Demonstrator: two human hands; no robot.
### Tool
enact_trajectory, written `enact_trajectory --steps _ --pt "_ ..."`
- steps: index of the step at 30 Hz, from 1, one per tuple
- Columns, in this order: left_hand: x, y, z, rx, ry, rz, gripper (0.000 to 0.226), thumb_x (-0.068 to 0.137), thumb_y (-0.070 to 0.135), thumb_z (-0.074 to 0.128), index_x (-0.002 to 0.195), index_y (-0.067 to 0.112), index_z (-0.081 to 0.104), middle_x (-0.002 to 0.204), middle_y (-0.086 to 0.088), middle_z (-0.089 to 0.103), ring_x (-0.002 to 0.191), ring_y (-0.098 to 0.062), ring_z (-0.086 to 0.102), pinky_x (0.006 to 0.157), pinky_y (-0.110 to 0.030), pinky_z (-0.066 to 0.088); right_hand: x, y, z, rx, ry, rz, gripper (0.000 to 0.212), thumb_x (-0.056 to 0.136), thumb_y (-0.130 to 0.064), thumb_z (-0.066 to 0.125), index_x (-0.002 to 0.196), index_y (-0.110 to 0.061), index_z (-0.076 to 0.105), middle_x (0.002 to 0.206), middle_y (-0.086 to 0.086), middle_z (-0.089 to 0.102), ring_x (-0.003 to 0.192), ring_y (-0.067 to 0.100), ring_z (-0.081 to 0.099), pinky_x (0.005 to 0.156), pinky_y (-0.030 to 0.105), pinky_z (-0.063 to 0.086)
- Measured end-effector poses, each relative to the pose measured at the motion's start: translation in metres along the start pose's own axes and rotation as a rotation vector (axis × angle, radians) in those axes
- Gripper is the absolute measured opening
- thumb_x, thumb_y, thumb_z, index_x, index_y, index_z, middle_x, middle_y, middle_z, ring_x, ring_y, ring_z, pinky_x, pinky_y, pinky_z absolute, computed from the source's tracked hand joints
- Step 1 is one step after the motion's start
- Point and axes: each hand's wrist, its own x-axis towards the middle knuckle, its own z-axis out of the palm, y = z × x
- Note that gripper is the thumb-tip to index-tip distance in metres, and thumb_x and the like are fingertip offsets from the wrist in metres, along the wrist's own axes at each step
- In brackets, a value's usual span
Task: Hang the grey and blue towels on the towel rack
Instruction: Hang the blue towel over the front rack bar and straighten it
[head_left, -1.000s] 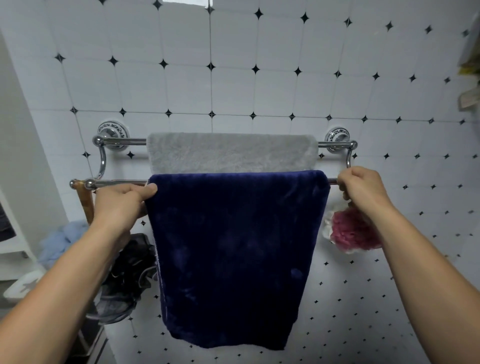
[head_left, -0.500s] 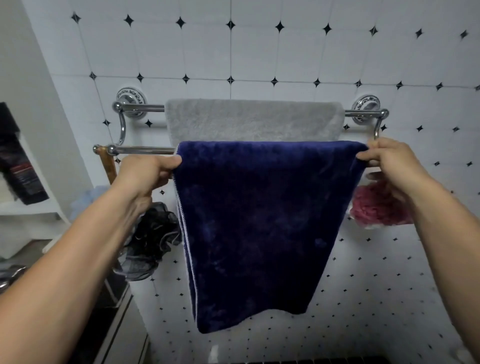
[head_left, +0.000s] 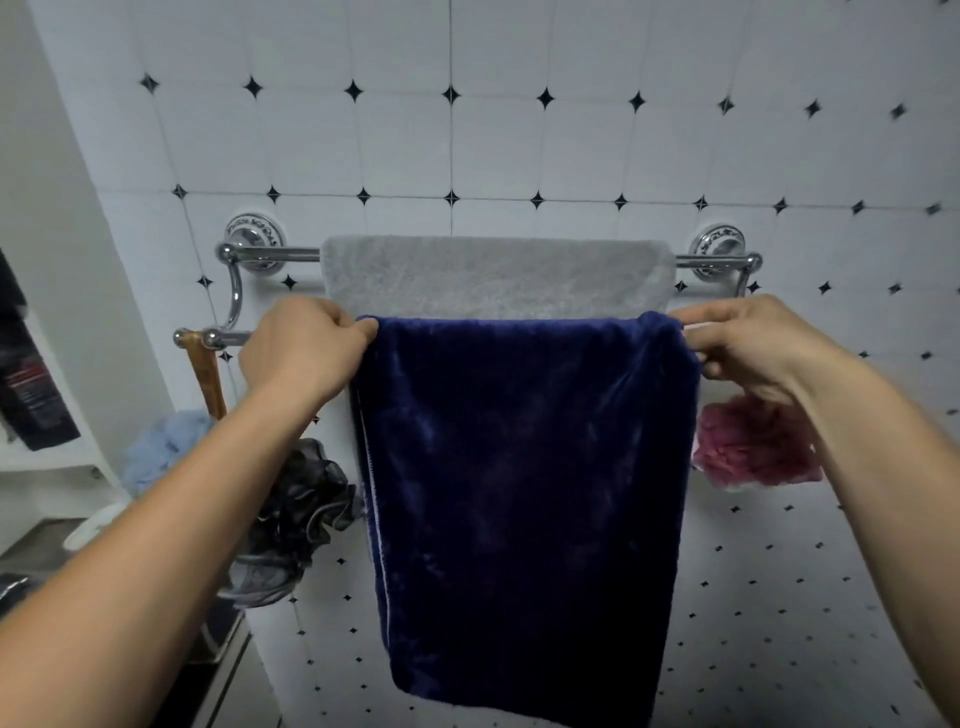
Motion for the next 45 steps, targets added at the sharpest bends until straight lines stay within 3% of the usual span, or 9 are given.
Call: enact_trajectory --steps 4,9,12,20,23,25,32,38,45 --pt "0.013 0.012 0.002 0.072 -0.053 -0.011 0.042 0.079 0.054 0.062 0.071 0.013 0.065 0.078 -0.007 0.069 0.083 -0.033 0.064 0.080 -0.041 0.051 0.004 -0.009 0.001 -0.189 0.047 0.014 0.020 0.068 0.014 0.061 0.078 0.001 0.073 0.059 0.011 0.058 0.043 0.012 0.040 0.041 0.018 0.026" --pt "0.034 -0.004 -0.009 0.043 -0.011 -0.090 0.023 0.075 0.034 0.057 0.069 0.012 0.062 0.073 -0.009 0.064 0.083 -0.035 0.062 0.077 -0.040 0.043 0.007 -0.015 -0.012 -0.221 0.258 0.080 0.022 0.064 0.008 0.059 0.083 0.016 0.066 0.061 0.013 0.046 0.049 0.015 0.032 0.049 0.021 0.023" --pt "0.036 -0.017 -0.010 -0.007 -0.036 -0.094 0.030 0.075 0.039 0.060 0.062 0.012 0.059 0.065 -0.006 0.061 0.076 -0.033 0.061 0.070 -0.038 0.037 0.005 -0.016 -0.010 -0.258 0.282 0.153 0.023 0.064 0.003 0.056 0.083 0.002 0.069 0.057 0.009 0.038 0.047 0.015 0.026 0.049 0.023 0.019" --pt "-0.008 -0.025 0.011 -0.521 -0.059 -0.185 0.026 0.082 0.036 0.067 0.072 0.013 0.060 0.067 -0.002 0.061 0.063 -0.021 0.054 0.063 -0.033 0.045 0.001 -0.004 -0.004 -0.457 0.161 -0.066 0.004 0.083 -0.015 0.072 0.086 -0.013 0.073 0.072 0.009 0.060 0.058 0.018 0.045 0.056 0.026 0.037" --pt "-0.015 -0.023 0.011 -0.751 -0.201 -0.245 0.014 0.083 0.022 0.069 0.086 0.010 0.064 0.080 -0.009 0.061 0.070 -0.019 0.054 0.063 -0.029 0.045 0.010 -0.005 -0.006 -0.621 0.190 -0.147 0.015 0.083 -0.011 0.068 0.069 -0.014 0.066 0.069 0.004 0.061 0.064 0.020 0.050 0.069 0.032 0.042" --pt "-0.015 -0.023 0.009 -0.893 -0.288 -0.312 0.016 0.083 0.020 0.069 0.089 0.005 0.069 0.084 -0.007 0.070 0.074 -0.020 0.062 0.071 -0.030 0.050 0.015 -0.007 -0.003 -0.788 0.163 -0.166 0.030 0.086 -0.010 0.059 0.057 -0.012 0.053 0.060 0.003 0.053 0.061 0.023 0.047 0.059 0.033 0.036" --pt "-0.005 -0.046 0.011 -1.331 -0.621 -0.564 0.028 0.086 0.000 0.039 0.074 0.008 0.062 0.068 -0.004 0.057 0.059 -0.015 0.054 0.067 -0.028 0.051 0.017 -0.014 -0.015 -1.059 0.000 -0.235 0.017 0.087 -0.012 0.057 0.075 -0.022 0.062 0.076 -0.005 0.065 0.070 0.021 0.057 0.072 0.034 0.045" --pt "-0.002 -0.044 0.019 -1.244 -0.683 -0.281 0.025 0.083 -0.002 0.063 0.108 -0.003 0.064 0.091 -0.012 0.065 0.083 -0.022 0.064 0.081 -0.036 0.060 0.018 -0.018 -0.013 -1.251 0.009 -0.262 0.014 0.087 -0.024 0.051 0.074 -0.025 0.054 0.075 -0.009 0.060 0.080 0.027 0.057 0.067 0.035 0.040" --pt "-0.003 -0.031 0.028 -0.968 -0.429 -0.292 0.015 0.078 -0.002 0.060 0.076 0.012 0.067 0.062 -0.003 0.059 0.054 -0.016 0.051 0.051 -0.025 0.042 0.014 -0.017 -0.002 -1.259 0.040 -0.256 0.014 0.081 -0.027 0.053 0.070 -0.018 0.056 0.080 0.007 0.063 0.080 0.032 0.060 0.070 0.038 0.048"
